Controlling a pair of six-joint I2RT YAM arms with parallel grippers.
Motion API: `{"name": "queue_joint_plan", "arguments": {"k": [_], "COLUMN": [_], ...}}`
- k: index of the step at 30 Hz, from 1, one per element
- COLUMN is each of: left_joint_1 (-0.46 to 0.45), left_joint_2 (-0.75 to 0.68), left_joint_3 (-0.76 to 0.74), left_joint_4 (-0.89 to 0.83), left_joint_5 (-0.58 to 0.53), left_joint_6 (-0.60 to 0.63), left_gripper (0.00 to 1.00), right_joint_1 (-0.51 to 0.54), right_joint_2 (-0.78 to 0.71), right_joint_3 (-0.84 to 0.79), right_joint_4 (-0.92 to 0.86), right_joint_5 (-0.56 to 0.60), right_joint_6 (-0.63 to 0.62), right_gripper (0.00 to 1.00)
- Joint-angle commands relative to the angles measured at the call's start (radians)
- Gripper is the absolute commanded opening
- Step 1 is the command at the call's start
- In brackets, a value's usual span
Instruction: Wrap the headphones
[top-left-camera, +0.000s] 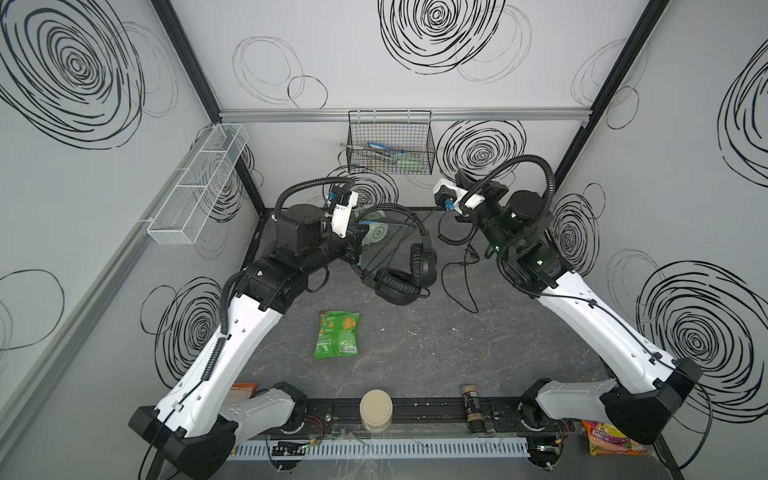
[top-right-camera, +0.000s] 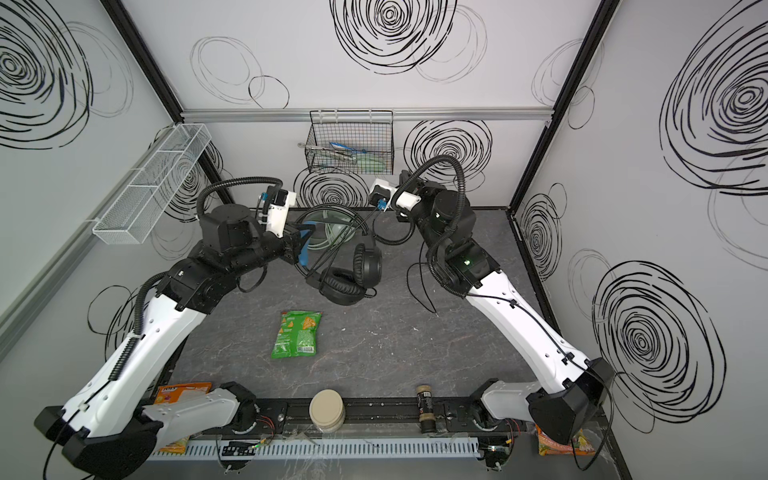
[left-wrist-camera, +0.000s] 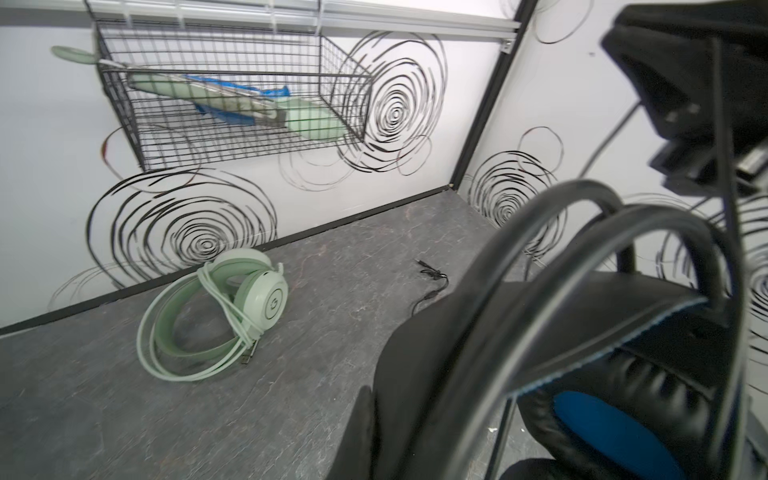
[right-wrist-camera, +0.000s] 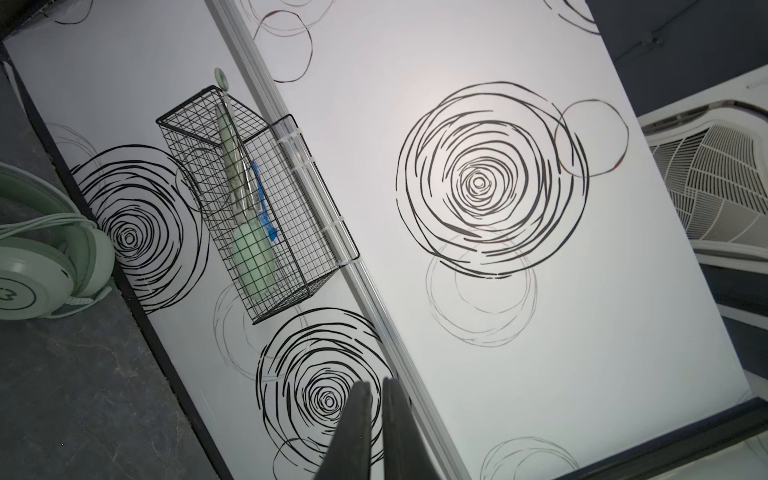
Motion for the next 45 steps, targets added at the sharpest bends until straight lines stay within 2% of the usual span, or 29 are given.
{"name": "queue_joint_plan", "arguments": {"k": [1, 10, 19, 27, 32, 45], "left_joint_1": [-0.015, -0.029, -0.016, 0.011, 0.012, 0.031], "left_joint_2": [-0.036, -0.026, -0.021, -0.023, -0.007, 0.028], "left_joint_3": [-0.004, 0.015, 0.028, 0.009, 0.023, -0.012], "left_joint_4": [0.135, 0.226, 0.390, 0.614, 0.722, 1.016], "left_joint_5": [0.160, 0.245, 0.369, 0.459, 0.478, 0.471], "left_joint_6": [-0.044, -0.128, -0.265, -0.468, -0.558, -0.806], "left_gripper": [0.00, 0.00, 0.00, 0.00, 0.00, 0.00], "right_joint_1": [-0.008, -0.063, -0.128, -0.130, -0.116, 0.025], "right_joint_2": [-0.020, -0.060, -0.088, -0.113, -0.118, -0.051], "right_joint_3": [0.014, -0.039, -0.105, -0.167, -0.206, -0.282], "right_joint_4": [0.055, 0.083, 0.090, 0.117, 0.131, 0.163], "right_joint_5": [-0.030, -0.060, -0.156, -0.233, -0.300, -0.335], "right_joint_6": [0.057, 0.167, 0.373, 0.522, 0.644, 0.745], "right_gripper": [0.14, 0.14, 0.15, 0.15, 0.14, 0.10]}}
